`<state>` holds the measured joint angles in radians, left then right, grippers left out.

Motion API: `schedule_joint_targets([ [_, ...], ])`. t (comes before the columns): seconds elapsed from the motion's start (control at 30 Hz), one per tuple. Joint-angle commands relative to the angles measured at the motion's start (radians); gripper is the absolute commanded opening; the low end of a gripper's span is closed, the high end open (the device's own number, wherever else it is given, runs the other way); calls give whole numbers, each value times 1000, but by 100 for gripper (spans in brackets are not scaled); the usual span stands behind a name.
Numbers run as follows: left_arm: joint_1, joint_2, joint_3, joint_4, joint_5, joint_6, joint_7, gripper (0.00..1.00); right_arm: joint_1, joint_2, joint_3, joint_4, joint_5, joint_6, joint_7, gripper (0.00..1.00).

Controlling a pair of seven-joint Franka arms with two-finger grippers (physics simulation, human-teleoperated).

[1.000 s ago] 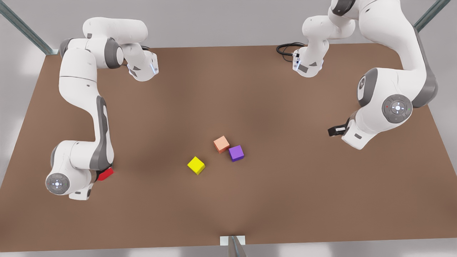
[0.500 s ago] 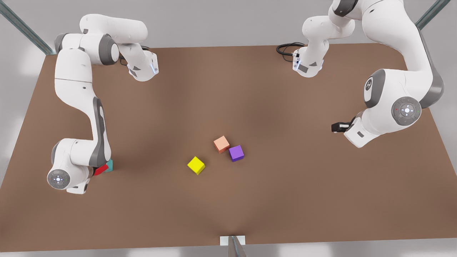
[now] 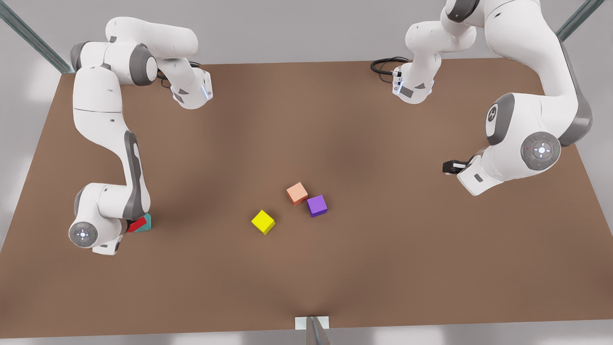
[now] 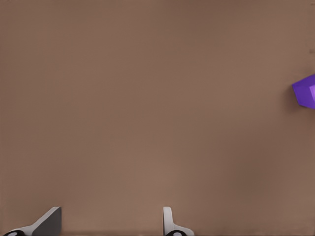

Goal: Pick up red wooden cube and pass to hand red wooden cube and place in blue wooden cube

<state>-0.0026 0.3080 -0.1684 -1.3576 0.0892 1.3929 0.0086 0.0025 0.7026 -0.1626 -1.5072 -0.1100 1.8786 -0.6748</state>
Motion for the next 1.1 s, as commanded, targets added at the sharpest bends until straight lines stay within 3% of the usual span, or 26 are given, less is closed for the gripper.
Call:
schedule_joint_targets([
  [0.0,3,-1,0,0,-2,-9,68,100,-2,-5,0,-8,9,20,15,100],
  [0.3,1,-1,0,0,0,-11,68,100,-7,-46,2,-14,36,-7,4,100],
  [0.57,0,-1,0,2,1,-9,68,100,34,-206,12,30,102,-118,26,100],
  [0.63,0,-1,0,2,0,-9,68,100,62,-206,12,108,182,-124,311,100],
  [0.73,0,-1,0,2,0,-11,68,100,100,-204,5,200,161,-239,483,100],
  [0.83,1,-1,0,2,0,-11,68,100,136,-206,-3,355,105,-515,494,100],
  [0.93,6,-1,0,3,3,-9,70,100,102,-388,77,184,101,-474,742,100],
  [1.0,9,-1,1,5,3,-9,73,100,87,-595,83,-68,110,-349,742,100],
  [1.07,1,-1,0,3,-2,-11,70,100,85,-618,83,-100,113,-332,742,100],
])
